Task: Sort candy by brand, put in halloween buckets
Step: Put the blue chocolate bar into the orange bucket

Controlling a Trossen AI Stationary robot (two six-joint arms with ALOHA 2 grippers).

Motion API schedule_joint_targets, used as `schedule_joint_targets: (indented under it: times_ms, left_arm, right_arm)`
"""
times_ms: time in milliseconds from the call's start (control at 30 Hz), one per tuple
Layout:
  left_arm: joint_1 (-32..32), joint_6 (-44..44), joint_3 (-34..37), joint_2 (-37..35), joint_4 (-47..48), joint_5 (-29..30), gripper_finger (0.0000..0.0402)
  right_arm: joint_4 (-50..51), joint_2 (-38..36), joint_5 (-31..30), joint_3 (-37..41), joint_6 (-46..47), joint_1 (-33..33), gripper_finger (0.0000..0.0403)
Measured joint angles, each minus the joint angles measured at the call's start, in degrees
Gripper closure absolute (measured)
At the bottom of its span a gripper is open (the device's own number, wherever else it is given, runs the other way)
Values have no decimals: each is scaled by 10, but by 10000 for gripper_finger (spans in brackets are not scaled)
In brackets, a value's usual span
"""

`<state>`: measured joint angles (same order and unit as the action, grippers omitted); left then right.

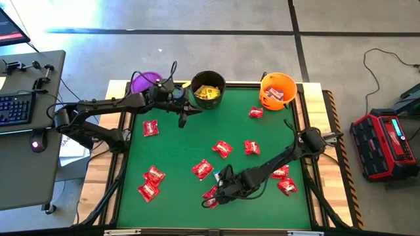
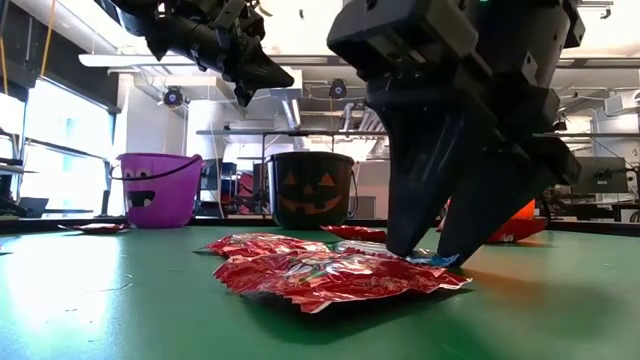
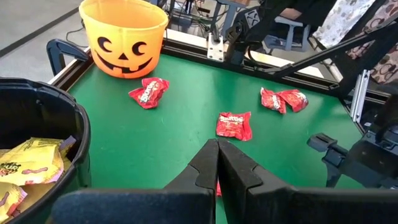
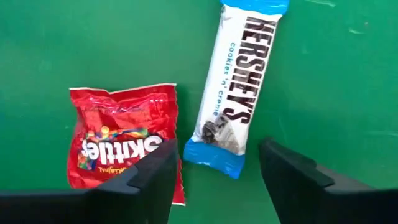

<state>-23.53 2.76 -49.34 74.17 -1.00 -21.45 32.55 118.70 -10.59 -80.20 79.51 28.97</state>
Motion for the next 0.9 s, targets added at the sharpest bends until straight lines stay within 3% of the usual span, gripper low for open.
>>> schedule_joint_targets:
  times_ms: [167,567,900]
  left_arm:
    - [0,0,0,0,0,0,401]
    - [0,0,0,0,1,0,401]
    - [0,0,0,0,0,0,401]
  right_arm:
    - [30,3,0,-1,1,-1,227]
    - [84,4,43,3,1,-24,392]
    - [110,8,30,-33,-9,-31,402]
